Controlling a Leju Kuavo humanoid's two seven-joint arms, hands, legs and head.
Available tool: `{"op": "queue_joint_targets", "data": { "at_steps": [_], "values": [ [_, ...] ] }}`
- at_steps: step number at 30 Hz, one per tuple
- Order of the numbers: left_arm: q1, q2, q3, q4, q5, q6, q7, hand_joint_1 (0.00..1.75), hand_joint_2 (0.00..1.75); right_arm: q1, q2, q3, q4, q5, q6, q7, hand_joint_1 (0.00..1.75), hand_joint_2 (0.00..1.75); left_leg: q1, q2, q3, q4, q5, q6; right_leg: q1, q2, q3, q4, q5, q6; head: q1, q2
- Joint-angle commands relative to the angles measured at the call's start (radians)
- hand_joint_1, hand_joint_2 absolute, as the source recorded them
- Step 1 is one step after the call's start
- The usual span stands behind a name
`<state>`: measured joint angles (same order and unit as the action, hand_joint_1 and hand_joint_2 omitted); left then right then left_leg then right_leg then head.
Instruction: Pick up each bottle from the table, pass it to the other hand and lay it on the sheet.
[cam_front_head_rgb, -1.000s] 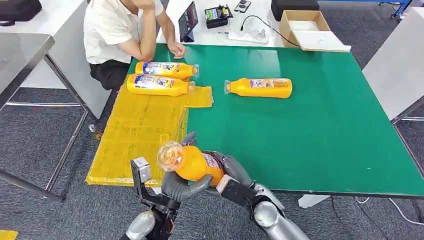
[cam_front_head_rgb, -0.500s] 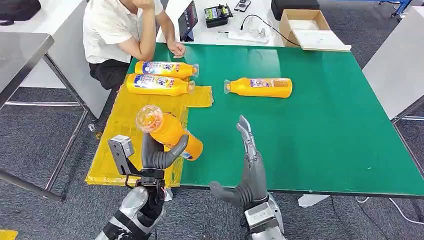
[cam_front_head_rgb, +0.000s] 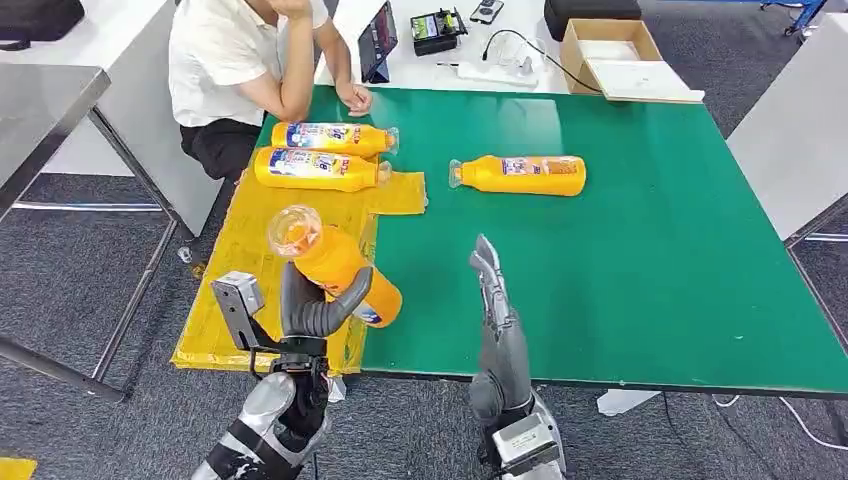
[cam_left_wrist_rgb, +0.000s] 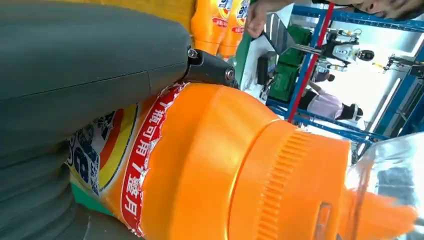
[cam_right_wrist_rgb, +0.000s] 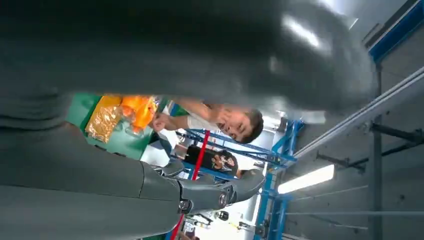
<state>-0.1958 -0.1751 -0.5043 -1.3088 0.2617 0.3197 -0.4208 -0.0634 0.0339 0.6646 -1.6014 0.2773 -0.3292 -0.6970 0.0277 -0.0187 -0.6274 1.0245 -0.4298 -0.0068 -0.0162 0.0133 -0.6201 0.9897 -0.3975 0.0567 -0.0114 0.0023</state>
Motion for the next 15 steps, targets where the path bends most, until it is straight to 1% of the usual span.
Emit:
{"op": "queue_joint_targets", "data": {
  "at_steps": [1,2,4,5,6,7,8,9,10,12,14,15],
  "values": [
    [-0.032,0.003,0.019,0.055,0.004,0.000,0.000,1.75,1.75,-0.008,-0.002,-0.016,0.009,-0.004,0.003,-0.001,0.00,0.00,-0.001,0.002,0.005,-0.001,-0.001,0.002,0.000,-0.001,0.005,-0.001,-0.001,-0.002,0.000,0.000],
    [-0.030,0.002,0.018,0.052,0.008,-0.001,-0.001,1.75,1.75,-0.008,0.000,-0.016,0.011,-0.005,0.004,-0.001,0.00,0.00,0.000,0.001,0.003,-0.001,-0.001,0.001,0.000,-0.001,0.003,-0.001,-0.001,-0.001,0.000,0.000],
    [-0.032,0.002,0.015,0.052,0.014,-0.004,-0.001,1.75,1.75,-0.011,0.005,-0.015,0.015,-0.013,0.016,-0.001,0.00,0.00,-0.001,0.002,0.007,-0.002,-0.002,0.002,0.000,-0.002,0.006,-0.001,-0.002,-0.003,0.000,0.000],
    [-0.036,0.003,0.012,0.055,0.016,-0.006,-0.001,1.75,1.75,-0.015,0.006,-0.011,0.018,-0.008,0.016,-0.001,0.00,0.00,-0.001,0.001,0.004,-0.001,-0.001,0.002,0.000,-0.001,0.004,-0.001,-0.001,-0.002,0.000,0.000],
    [-0.039,0.005,0.009,0.057,0.015,-0.006,-0.002,1.75,1.75,-0.017,0.006,-0.010,0.019,-0.010,0.016,-0.001,0.00,0.00,-0.001,0.002,0.006,-0.001,-0.002,0.002,0.001,-0.001,0.006,-0.001,-0.001,-0.003,0.000,0.000],
    [-0.048,0.014,0.001,0.063,-0.001,0.003,-0.006,1.75,1.75,-0.022,0.003,-0.003,0.014,-0.007,0.016,-0.001,0.00,0.00,0.000,0.001,0.003,-0.001,-0.001,0.001,0.000,-0.001,0.003,-0.001,-0.001,-0.002,0.000,0.000],
    [-0.075,0.037,-0.032,0.084,-0.142,0.109,-0.031,1.75,1.75,-0.029,-0.001,0.005,0.009,-0.007,0.015,-0.001,0.00,0.00,-0.001,0.001,0.004,-0.001,-0.001,0.002,0.000,-0.001,0.004,-0.001,-0.001,-0.002,0.000,0.000],
    [-0.113,0.063,-0.057,0.118,-0.305,0.211,-0.029,1.75,1.75,-0.039,-0.005,0.013,0.001,-0.007,0.022,-0.001,0.00,0.00,-0.001,0.002,0.006,-0.001,-0.001,0.002,0.001,-0.001,0.006,-0.001,-0.001,-0.003,0.000,0.000],
    [-0.147,0.081,-0.070,0.149,-0.441,0.273,0.000,1.75,1.75,-0.047,-0.002,0.011,0.000,-0.009,0.027,-0.001,0.00,0.00,0.000,0.001,0.003,-0.001,-0.001,0.002,0.001,-0.001,0.003,-0.001,-0.001,-0.002,0.000,0.000],
    [-0.231,0.107,-0.063,0.251,-0.713,0.247,0.170,1.75,1.75,-0.056,0.015,-0.007,0.000,-0.005,0.051,-0.001,0.00,0.00,-0.001,0.001,0.003,-0.001,0.000,0.001,0.000,-0.001,0.002,0.000,0.000,-0.002,0.000,0.000],
    [-0.314,0.111,-0.033,0.374,-0.930,0.192,0.301,1.75,1.75,-0.049,0.032,-0.033,-0.003,0.006,0.086,-0.001,0.00,0.00,-0.001,0.000,0.005,-0.002,0.001,0.002,0.001,-0.003,0.005,0.000,0.000,-0.003,0.000,0.000],
    [-0.405,0.119,-0.060,0.505,-1.059,0.062,0.464,1.75,1.75,-0.041,0.043,-0.048,-0.019,-0.017,0.091,-0.001,0.00,0.00,0.000,-0.001,0.003,-0.001,0.001,0.001,0.001,-0.003,0.004,0.000,0.000,-0.002,0.000,0.000]
  ]
}}
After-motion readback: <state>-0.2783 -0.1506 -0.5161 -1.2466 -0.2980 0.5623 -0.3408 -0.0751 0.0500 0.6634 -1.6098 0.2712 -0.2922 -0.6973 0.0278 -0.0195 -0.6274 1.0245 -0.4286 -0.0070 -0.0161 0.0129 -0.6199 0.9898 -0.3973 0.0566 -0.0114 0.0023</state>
